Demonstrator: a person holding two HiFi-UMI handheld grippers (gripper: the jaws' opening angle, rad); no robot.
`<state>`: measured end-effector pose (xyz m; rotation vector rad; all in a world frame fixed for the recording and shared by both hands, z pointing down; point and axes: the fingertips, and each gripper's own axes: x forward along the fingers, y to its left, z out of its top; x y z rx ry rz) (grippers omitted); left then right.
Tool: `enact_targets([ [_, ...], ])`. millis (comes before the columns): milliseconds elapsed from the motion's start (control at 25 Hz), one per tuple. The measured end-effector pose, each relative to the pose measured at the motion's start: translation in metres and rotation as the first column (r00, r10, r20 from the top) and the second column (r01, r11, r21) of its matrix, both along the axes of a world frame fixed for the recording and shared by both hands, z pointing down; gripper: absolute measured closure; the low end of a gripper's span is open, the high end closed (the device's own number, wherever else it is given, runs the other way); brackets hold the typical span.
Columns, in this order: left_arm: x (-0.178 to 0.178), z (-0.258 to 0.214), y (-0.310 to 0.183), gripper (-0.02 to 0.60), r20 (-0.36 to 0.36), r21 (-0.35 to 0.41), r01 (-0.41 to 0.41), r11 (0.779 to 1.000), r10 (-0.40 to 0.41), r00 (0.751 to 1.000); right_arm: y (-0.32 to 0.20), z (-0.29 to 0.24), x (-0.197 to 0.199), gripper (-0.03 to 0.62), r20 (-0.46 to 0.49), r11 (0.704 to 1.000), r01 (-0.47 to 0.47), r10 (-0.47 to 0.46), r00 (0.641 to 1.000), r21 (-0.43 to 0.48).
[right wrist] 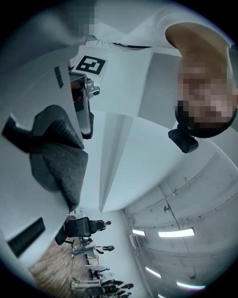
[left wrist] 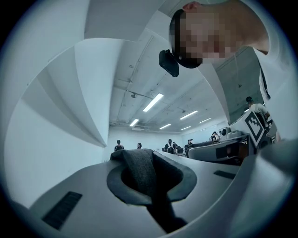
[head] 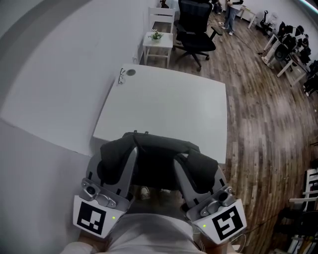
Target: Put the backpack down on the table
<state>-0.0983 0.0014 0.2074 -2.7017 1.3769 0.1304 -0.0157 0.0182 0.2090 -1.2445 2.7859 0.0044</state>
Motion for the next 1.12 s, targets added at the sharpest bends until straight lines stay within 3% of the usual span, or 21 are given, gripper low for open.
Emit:
enact_targets([
  [360, 0.001, -0.039, -0.065, 0.534, -0.039, 0.079, 0.011, 0.997, -0.008, 0.999, -0.057, -0.027, 0.000, 0.551, -0.012, 0.998, 0.006, -0.006, 1.000, 0.065],
  [560, 0.009, -0.058, -0.085, 0.534, -0.024, 0.128, -0.002, 0.992, 0.005, 1.000, -0.083, -0.043, 0.010, 0.551, -0.015, 0.994, -0.017, 0.019, 1.000, 0.105],
  [880, 0.017, -0.077, -0.127, 0.534, -0.018, 0.148, -0.006, 0.989, 0.009, 1.000, -0.124, -0.064, 0.018, 0.551, -0.026, 0.988, -0.023, 0.027, 0.999, 0.151],
  [1120, 0.022, -0.075, -0.177, 0.534, 0.004, 0.169, 0.032, 0.985, -0.033, 0.999, -0.178, -0.062, 0.023, 0.551, -0.065, 0.982, -0.047, 0.060, 0.996, 0.184],
])
